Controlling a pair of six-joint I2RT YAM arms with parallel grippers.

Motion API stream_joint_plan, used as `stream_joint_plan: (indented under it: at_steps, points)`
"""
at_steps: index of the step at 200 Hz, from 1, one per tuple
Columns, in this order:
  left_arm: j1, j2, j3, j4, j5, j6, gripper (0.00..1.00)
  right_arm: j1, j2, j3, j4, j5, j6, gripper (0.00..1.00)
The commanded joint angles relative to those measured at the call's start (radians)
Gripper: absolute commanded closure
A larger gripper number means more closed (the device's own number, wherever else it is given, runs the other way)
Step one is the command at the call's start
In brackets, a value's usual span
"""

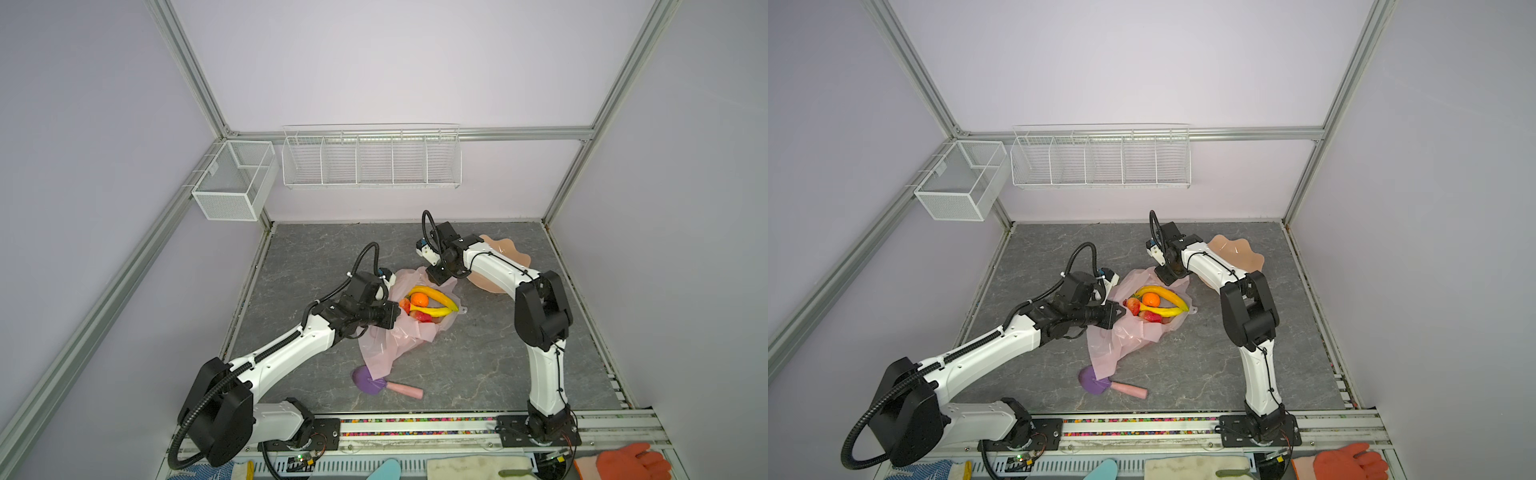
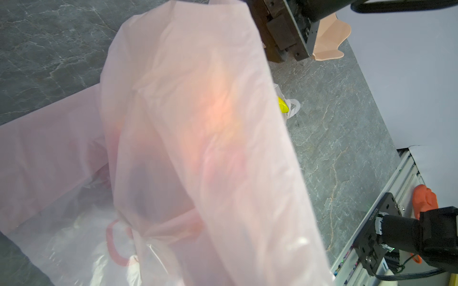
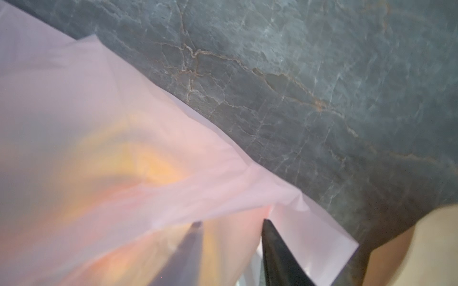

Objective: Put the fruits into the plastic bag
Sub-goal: 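Move the right gripper up to the bag rim beside the left gripper, then grasp the pink bag rim with the right gripper while the left holds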

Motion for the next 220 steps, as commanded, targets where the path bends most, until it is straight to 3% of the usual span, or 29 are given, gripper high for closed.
stream_joint_plan:
  at_steps: [1,13,50,83,116,149,171,208,220]
  points:
    - [-0.002,-0.035,0.031,-0.038,-0.036,0.026,1.00,0.008,0.019,0.013,0.007,-0.021,-0.030,0.83]
    - [0.000,-0.043,0.043,-0.056,-0.047,0.026,1.00,0.008,0.008,0.004,0.007,-0.044,-0.025,0.93]
    - [0.000,-0.065,0.048,-0.069,-0.046,0.030,0.98,0.007,-0.045,-0.017,0.031,-0.071,0.003,0.93]
    - [0.001,-0.093,0.079,-0.088,-0.049,0.026,0.56,0.005,-0.095,-0.011,0.026,-0.075,0.013,0.93]
    - [0.000,-0.128,0.150,-0.113,-0.047,0.014,0.36,0.005,-0.127,-0.017,0.000,-0.099,0.028,0.93]
    - [-0.009,-0.133,0.237,-0.158,-0.095,0.032,0.30,0.003,-0.137,-0.016,-0.029,-0.126,0.033,0.93]
    - [-0.008,-0.144,0.244,-0.166,-0.130,0.039,0.19,-0.004,-0.137,-0.015,-0.041,-0.142,0.039,0.93]
    - [-0.008,-0.140,0.188,-0.230,-0.127,0.006,0.19,-0.008,-0.147,-0.014,-0.073,-0.187,0.046,0.93]
    - [-0.008,-0.129,0.158,-0.261,-0.177,-0.021,0.28,-0.007,-0.145,-0.004,-0.104,-0.211,0.058,0.93]
